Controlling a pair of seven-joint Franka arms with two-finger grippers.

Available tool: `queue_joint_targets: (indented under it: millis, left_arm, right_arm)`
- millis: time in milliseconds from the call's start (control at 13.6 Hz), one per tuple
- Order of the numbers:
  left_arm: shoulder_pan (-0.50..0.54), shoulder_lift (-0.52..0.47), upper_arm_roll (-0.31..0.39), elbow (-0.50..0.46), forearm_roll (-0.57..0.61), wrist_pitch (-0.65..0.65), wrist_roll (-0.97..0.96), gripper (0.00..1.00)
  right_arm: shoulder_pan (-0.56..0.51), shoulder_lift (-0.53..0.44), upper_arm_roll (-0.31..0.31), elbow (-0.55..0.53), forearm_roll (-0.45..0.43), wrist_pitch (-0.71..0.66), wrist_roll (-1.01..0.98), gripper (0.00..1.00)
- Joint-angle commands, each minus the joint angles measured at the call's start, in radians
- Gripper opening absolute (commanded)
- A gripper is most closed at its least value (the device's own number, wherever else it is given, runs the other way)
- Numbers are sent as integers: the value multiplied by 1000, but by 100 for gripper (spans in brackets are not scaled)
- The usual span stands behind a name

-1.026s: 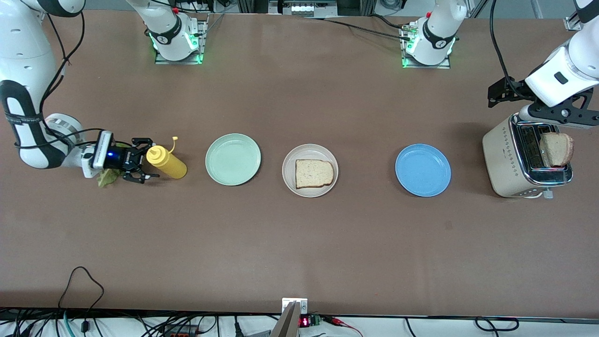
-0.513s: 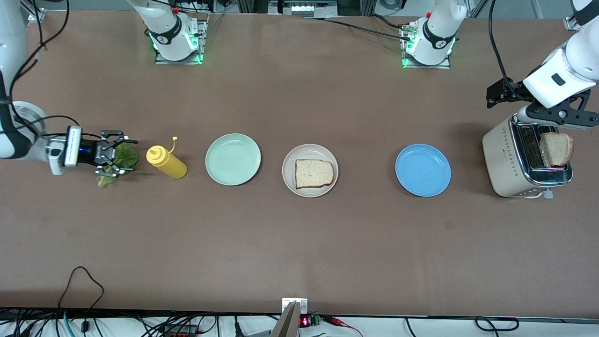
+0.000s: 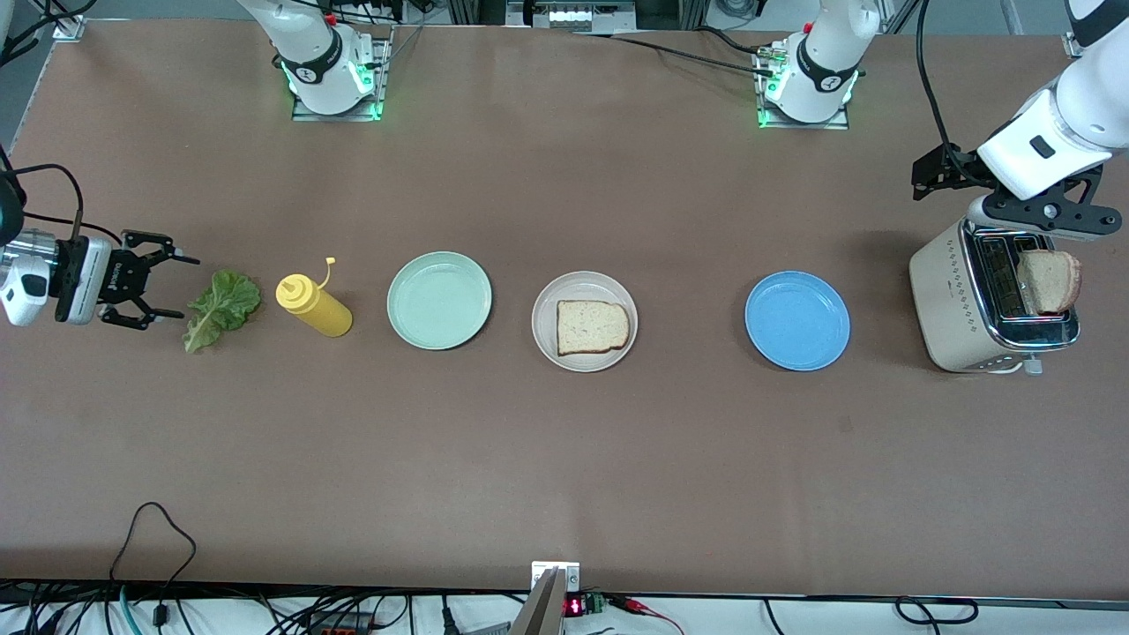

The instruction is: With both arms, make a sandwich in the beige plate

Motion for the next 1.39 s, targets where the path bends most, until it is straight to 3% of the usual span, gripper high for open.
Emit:
queue_joint_targets:
  millis: [0, 440, 806, 1319]
  left_arm:
    - [-1, -27, -5, -30, 18, 19, 10, 100]
    - [-1, -27, -3, -30, 18, 19, 12, 100]
    - [-1, -28, -3, -35, 20, 15, 12, 100]
    - [18, -31, -2, -36, 18, 22, 12, 100]
  right_arm:
    - [44, -46, -1, 10, -205, 68, 274, 100]
    - [124, -54, 1, 7, -508, 154, 882, 100]
    - [141, 10, 1, 8, -598, 171, 1435, 100]
    - [124, 171, -2, -19, -611, 394, 1570, 100]
